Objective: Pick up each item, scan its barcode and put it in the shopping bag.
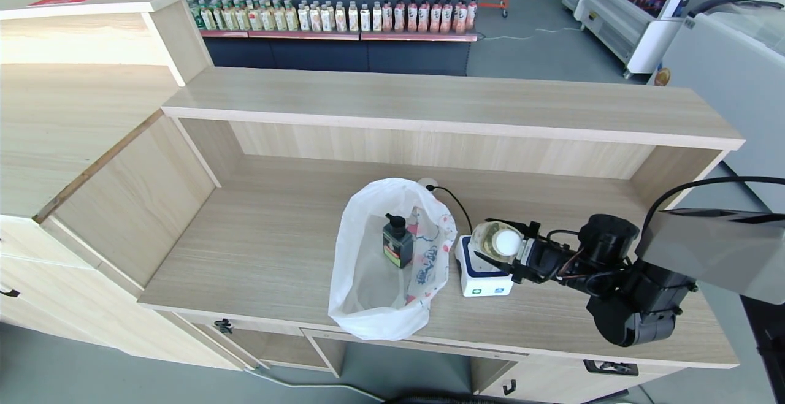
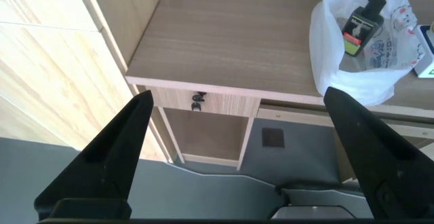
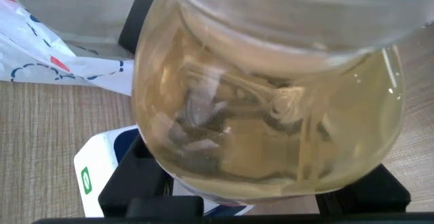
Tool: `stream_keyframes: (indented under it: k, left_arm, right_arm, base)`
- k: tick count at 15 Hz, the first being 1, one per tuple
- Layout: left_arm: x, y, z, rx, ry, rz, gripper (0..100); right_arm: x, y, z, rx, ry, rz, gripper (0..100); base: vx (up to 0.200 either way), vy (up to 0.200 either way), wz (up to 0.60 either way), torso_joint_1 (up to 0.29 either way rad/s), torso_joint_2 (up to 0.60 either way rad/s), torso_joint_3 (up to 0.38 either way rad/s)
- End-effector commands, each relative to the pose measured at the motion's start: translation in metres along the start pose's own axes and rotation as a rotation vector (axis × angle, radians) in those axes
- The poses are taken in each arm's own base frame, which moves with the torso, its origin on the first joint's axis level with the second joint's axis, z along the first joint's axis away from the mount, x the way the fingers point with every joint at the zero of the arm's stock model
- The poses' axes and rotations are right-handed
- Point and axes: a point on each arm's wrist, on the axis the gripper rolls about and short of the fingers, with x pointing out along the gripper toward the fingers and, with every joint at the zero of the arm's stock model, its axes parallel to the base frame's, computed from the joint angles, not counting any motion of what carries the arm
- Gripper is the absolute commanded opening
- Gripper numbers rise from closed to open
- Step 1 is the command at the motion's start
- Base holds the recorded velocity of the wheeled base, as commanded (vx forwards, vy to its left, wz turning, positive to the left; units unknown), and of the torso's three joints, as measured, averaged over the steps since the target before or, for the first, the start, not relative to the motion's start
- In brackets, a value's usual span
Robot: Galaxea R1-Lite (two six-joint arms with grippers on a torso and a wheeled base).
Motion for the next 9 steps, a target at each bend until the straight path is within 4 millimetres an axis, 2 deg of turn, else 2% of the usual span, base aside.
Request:
stream_keyframes:
  k: [1, 9]
  left_arm:
    - [0.0, 0.0, 0.0, 0.0, 0.0, 0.0, 100]
    - [0.0, 0.0, 0.0, 0.0, 0.0, 0.0, 100]
  right_arm:
    - [-0.0003, -0.0008, 0.0002, -0.002, 0.001, -0.002, 0]
    - [0.0029, -0.0054, -0.0005, -0.026, -0.009, -0.015, 0]
  base:
    - [0.0, 0.0, 0.0, 0.0, 0.0, 0.0]
    - [0.0, 0.0, 0.0, 0.0, 0.0, 0.0]
